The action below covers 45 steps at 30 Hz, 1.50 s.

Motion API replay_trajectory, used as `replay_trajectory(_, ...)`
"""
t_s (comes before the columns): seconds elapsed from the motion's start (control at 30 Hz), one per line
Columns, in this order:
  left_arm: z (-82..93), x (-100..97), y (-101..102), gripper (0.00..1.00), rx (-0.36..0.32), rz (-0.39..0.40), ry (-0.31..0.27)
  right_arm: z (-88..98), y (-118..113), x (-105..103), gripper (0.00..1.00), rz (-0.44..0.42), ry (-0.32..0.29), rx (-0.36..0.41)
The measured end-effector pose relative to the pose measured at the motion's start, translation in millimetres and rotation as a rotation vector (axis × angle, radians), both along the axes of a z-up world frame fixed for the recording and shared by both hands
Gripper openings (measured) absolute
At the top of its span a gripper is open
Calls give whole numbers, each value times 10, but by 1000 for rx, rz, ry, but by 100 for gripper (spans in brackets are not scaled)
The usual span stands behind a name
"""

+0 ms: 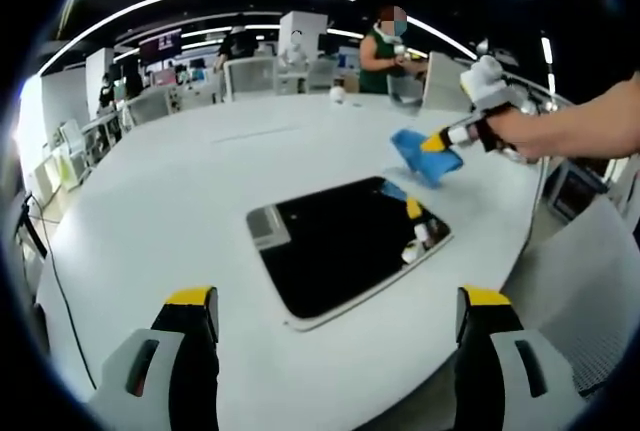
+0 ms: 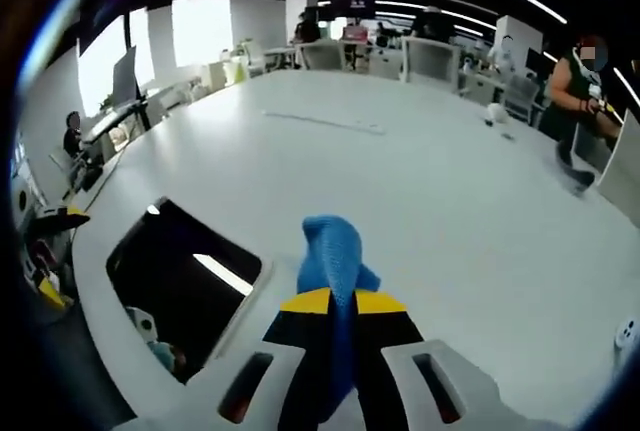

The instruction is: Wipe the mirror surface with the cleaning cloth until all visible marks leave the cleaned area.

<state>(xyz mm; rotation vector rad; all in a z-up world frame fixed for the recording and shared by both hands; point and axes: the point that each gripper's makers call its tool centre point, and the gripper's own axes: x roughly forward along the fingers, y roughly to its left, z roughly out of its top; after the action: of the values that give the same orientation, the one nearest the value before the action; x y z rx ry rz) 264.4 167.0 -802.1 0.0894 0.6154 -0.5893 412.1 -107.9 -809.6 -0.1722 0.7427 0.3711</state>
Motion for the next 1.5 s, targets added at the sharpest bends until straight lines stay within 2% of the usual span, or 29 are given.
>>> replay_trajectory(0.2,2,3,3,100,-5,3,-3,-82,237,-5,1,22,36,0)
replay_trajectory(0.8,-25,-16,-35,100,-5,-17,9,-257,668,-34,1,48,120,19)
replay_trajectory(1.1,-24,-5,-41,100,-7,-20,5,-350,930,-54,1,64,184,42)
replay_trajectory(1.5,-12,-2,-45,100,-10,-24,-1,-372,1397,-49,1,105,206,44)
